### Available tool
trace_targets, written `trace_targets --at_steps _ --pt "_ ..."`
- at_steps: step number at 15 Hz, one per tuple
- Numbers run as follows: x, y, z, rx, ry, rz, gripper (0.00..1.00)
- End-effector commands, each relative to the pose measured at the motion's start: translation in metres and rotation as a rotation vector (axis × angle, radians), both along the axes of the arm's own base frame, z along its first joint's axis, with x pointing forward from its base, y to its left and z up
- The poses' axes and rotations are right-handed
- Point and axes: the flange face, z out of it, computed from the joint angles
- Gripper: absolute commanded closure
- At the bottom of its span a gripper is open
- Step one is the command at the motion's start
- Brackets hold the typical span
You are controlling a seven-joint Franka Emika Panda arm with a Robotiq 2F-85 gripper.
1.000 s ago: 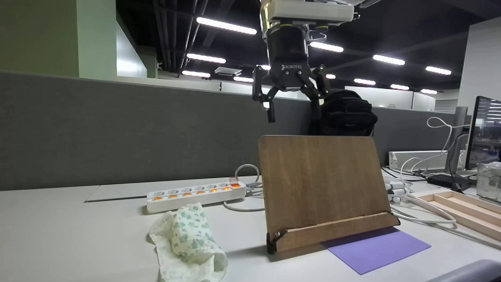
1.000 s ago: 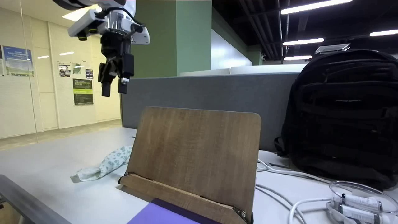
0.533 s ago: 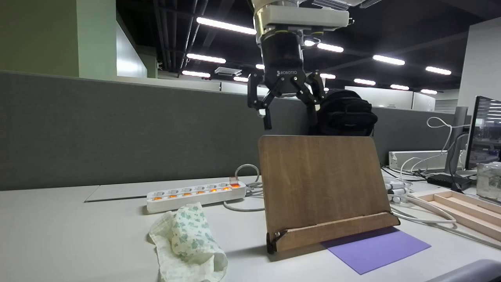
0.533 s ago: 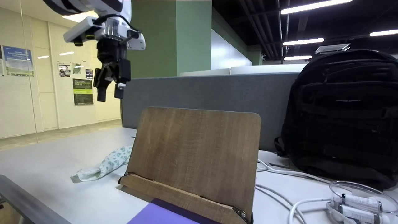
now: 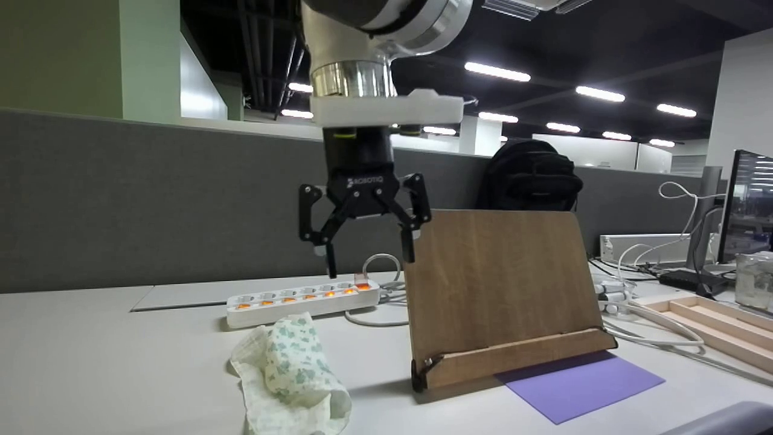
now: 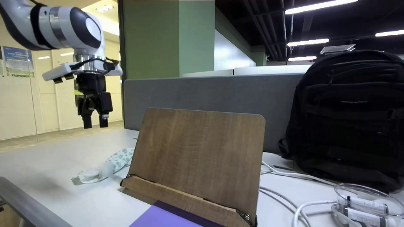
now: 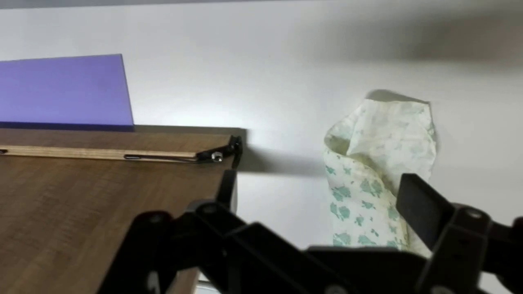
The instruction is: Hang the cloth on the wooden stand
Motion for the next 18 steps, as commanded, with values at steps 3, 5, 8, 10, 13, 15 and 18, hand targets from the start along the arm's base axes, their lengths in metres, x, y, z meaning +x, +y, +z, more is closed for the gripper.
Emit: trace_targets --at_steps 3,5,8,10,13,15,18 --pt "0.003 0.033 -0.050 0.006 -0.064 -0.024 0.00" --pt "0.007 0.034 -0.071 0.023 -0.017 -0.018 0.00" --pt "0.017 0.032 -0.097 0.056 0.063 -0.006 0.00" --pt "0.025 0.030 -0.108 0.069 0.098 0.002 0.00" --pt "0.033 0.029 -0.122 0.074 0.118 0.022 0.00" --pt "0.037 0.029 -0.130 0.066 0.120 0.034 0.00" --pt "0.043 0.030 -0.140 0.049 0.114 0.040 0.00"
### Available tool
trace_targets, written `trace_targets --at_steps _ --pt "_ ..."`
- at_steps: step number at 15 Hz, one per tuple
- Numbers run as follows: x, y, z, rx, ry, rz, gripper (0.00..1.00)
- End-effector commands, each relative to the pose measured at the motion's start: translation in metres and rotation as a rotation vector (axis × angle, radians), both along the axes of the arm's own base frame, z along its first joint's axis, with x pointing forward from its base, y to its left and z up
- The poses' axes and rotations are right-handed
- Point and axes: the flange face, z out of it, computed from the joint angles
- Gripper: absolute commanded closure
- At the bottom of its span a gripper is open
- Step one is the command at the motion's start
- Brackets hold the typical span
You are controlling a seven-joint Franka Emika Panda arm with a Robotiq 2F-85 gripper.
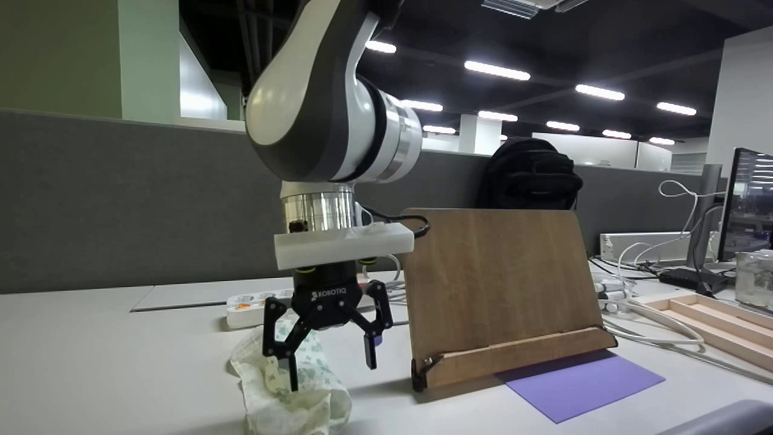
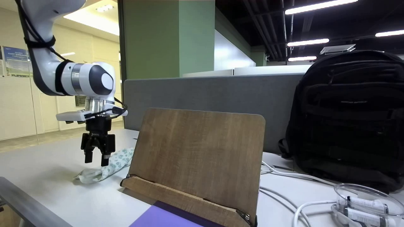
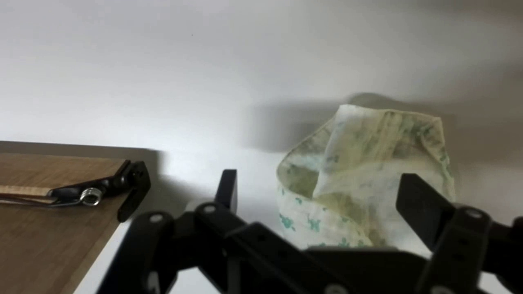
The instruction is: Hang the cloth on the wooden stand
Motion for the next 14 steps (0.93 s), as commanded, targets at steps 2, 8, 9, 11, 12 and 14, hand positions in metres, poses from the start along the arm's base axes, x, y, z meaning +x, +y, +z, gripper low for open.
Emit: trace_targets --at_steps 2,8,9,11,12,14 --pt "0.013 0.004 -0.011 -0.031 -0.018 0.015 0.00" --pt "0.019 0.004 -0.020 -0.051 -0.030 0.014 0.47" --pt "0.019 0.004 -0.021 -0.052 -0.031 0.013 0.55" --pt "0.018 0.004 -0.023 -0.052 -0.029 0.014 0.67" --pt "0.018 0.004 -0.024 -0.053 -0.029 0.015 0.75" --pt "0.018 0.004 -0.023 -0.055 -0.025 0.015 0.89"
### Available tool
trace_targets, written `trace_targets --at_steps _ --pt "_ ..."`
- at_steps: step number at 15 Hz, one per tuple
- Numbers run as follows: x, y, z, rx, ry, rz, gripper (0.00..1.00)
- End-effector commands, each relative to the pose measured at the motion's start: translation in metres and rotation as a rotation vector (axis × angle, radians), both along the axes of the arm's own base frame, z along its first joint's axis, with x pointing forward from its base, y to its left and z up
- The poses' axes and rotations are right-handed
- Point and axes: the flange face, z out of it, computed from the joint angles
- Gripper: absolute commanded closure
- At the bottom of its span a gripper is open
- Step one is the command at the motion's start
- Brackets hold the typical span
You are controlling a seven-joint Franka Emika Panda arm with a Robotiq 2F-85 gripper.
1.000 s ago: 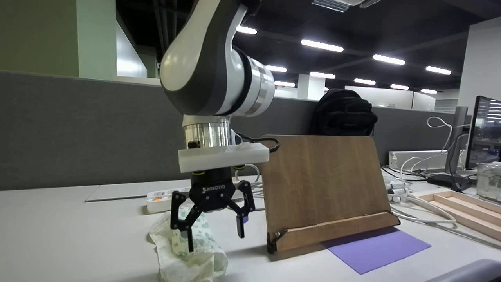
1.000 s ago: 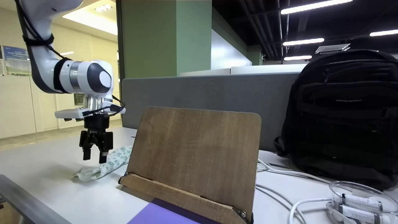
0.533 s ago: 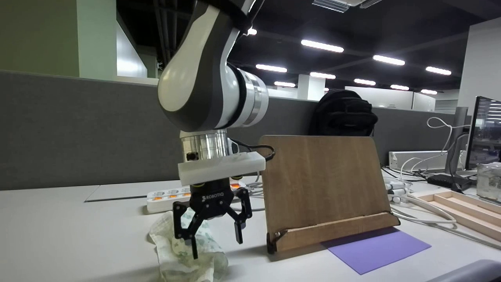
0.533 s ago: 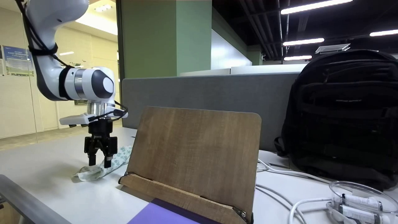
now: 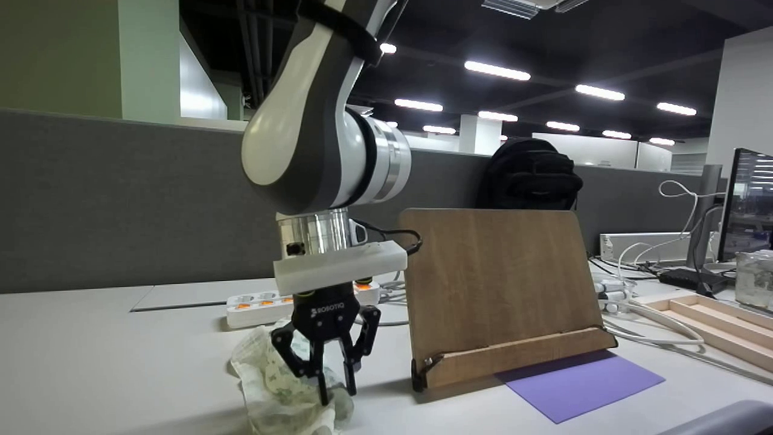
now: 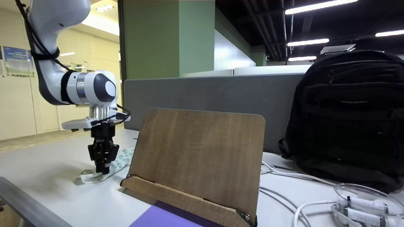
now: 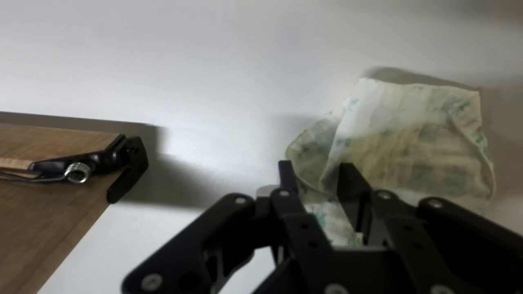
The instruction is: Hang the cloth on the wooden stand
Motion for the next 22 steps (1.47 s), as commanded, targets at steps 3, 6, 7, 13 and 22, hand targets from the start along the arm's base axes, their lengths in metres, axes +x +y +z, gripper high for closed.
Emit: trace_targets --at_steps 3,6,7,13,22 --pt "0.005 0.003 0.004 -0.008 -0.009 -0.015 1.00" --pt "0.007 0.005 0.012 -0.002 -0.020 -0.011 1.00" --pt "0.010 0.007 0.019 0.004 -0.028 -0.012 1.00" --pt "0.036 0.021 0.074 0.038 -0.125 -0.015 1.00" --pt "0.115 0.004 0.256 0.050 -0.369 -0.199 1.00"
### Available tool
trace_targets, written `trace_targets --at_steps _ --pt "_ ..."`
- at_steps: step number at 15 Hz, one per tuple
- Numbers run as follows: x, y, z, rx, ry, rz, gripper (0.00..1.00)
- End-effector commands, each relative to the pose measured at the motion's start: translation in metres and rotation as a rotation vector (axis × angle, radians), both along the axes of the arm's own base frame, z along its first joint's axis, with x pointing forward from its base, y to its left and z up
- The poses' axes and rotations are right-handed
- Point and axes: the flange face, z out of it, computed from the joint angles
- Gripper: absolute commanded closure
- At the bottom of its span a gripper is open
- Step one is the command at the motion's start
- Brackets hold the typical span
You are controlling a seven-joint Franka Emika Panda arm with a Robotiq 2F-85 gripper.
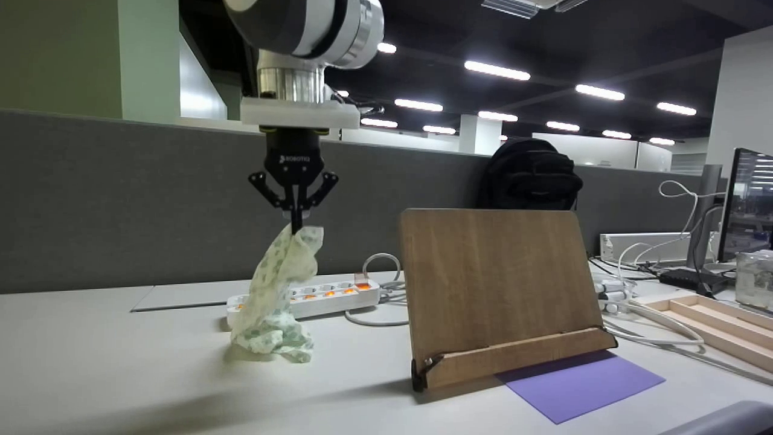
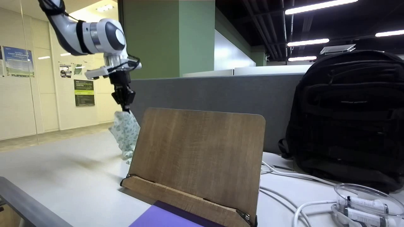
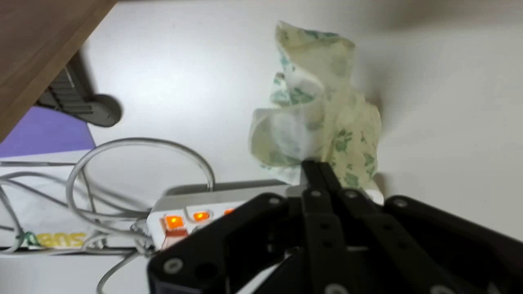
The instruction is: Hang the cloth on the wooden stand
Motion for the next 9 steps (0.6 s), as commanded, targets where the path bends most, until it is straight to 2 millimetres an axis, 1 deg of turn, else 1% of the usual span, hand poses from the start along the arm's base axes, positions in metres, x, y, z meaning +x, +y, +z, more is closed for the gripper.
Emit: trace_targets --at_steps 1,2,5,7,9 --pt "0.029 -0.022 0.083 -0.012 -0.107 -0.132 1.00" --pt "0.034 -0.030 0.109 -0.012 -0.146 -0.166 1.00" --pt "0.046 -0.052 0.174 -0.018 -0.241 -0.247 1.00" --pt "0.049 -0.068 0.208 -0.031 -0.300 -0.293 1.00" --pt "0.049 -0.082 0.231 -0.048 -0.344 -0.330 1.00"
